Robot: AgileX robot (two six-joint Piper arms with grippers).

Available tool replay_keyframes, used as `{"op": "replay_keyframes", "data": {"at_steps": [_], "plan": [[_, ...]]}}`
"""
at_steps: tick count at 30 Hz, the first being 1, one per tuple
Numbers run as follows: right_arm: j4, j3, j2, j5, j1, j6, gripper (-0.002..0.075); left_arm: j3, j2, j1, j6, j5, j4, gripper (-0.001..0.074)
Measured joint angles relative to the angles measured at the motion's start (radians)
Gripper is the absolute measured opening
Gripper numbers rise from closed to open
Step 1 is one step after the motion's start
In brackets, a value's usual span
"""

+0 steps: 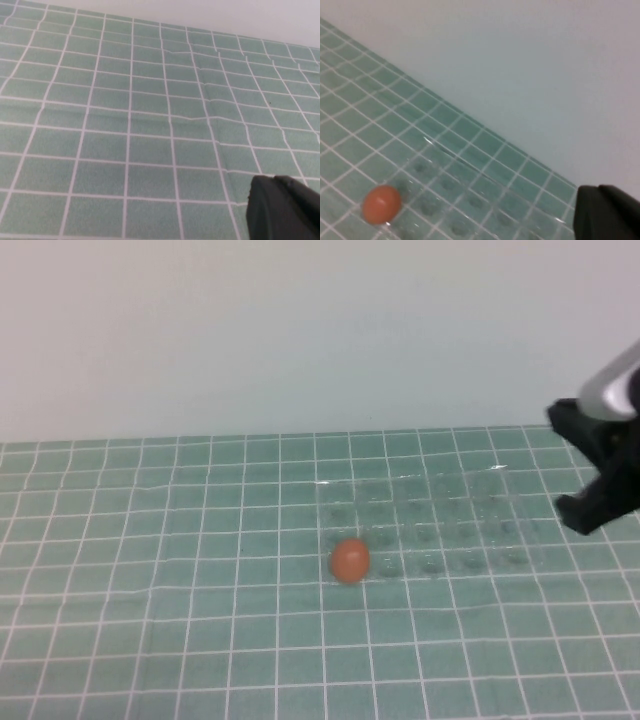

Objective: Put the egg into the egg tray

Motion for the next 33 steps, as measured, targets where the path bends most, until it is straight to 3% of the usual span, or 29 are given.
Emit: {"op": "replay_keyframes", "data": {"at_steps": [5, 20, 26, 33], "plan": [[0.002, 0.124, -0.140, 0.008, -0.109, 0.000, -0.0001, 0.000, 0.000, 0.000, 0.000, 0.000, 0.000, -0.0001], [0.119, 0.815, -0.880, -0.090, -0.450, 0.083, -0.0001, 0.000, 0.000, 0.000, 0.000, 0.000, 0.002, -0.0001], [0.137, 0.848, -1.116, 0.124, -0.483, 0.083, -0.0001, 0.000, 0.000, 0.000, 0.000, 0.000, 0.002, -0.0001], [0.072, 0.848, -1.167, 0.262, -0.518, 0.110, -0.0001, 0.000, 0.000, 0.000, 0.000, 0.000, 0.002, -0.0001]]}}
